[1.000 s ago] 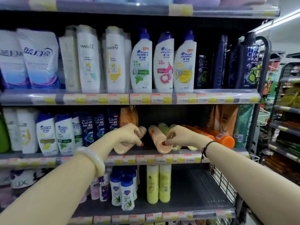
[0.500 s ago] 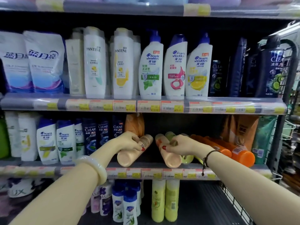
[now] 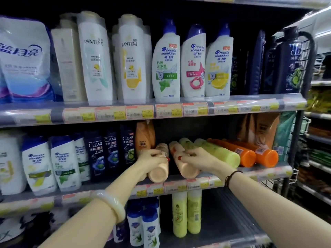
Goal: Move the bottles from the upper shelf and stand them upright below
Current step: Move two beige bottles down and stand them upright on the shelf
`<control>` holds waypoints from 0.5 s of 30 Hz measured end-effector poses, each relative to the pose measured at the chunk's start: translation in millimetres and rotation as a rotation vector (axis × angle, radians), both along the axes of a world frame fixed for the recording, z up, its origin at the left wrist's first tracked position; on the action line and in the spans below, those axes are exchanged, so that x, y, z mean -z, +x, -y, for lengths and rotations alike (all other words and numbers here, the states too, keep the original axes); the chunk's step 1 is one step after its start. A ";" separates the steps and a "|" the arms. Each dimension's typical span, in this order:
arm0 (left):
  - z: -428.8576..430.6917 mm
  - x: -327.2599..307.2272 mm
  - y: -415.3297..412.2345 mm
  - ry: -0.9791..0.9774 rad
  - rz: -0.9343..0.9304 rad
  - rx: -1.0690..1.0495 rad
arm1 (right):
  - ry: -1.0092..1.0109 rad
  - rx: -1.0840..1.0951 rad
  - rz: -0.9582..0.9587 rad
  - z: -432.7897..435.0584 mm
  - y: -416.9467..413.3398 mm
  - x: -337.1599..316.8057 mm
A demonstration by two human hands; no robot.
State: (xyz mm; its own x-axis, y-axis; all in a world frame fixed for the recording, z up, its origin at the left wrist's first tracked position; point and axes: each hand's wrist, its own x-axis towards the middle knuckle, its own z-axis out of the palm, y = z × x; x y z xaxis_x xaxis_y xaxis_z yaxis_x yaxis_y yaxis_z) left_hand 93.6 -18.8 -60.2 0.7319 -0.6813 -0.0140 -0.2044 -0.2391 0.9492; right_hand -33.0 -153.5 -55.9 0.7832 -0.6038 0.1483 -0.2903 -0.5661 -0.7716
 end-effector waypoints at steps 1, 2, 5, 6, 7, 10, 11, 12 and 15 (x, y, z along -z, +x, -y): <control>0.8 1.3 -1.2 -0.018 -0.008 -0.006 | 0.002 0.018 0.013 -2.0 -0.2 2.0; 1.5 2.3 -2.1 -0.033 -0.010 -0.012 | 0.002 0.039 0.022 -3.8 -0.2 3.5; 3.6 4.2 -4.3 -0.061 -0.007 -0.017 | 0.011 0.073 0.068 -7.5 -1.3 6.7; 5.3 4.5 -5.9 -0.076 -0.011 -0.006 | 0.016 0.075 0.072 -8.9 -1.4 6.7; 6.8 4.3 -8.2 -0.090 -0.014 0.000 | 0.026 0.079 0.076 -10.0 -1.3 6.1; 8.3 1.3 -14.1 -0.095 -0.024 -0.024 | 0.097 0.118 0.082 -13.5 0.5 3.4; 7.9 0.7 -14.3 -0.088 -0.038 -0.028 | 0.118 0.128 0.077 -14.3 1.1 2.4; 7.9 0.3 -13.8 -0.081 -0.050 -0.030 | 0.133 0.132 0.057 -15.3 1.8 1.4; 7.3 -0.4 -11.5 -0.064 -0.065 -0.017 | 0.155 0.140 -0.010 -16.2 4.9 0.5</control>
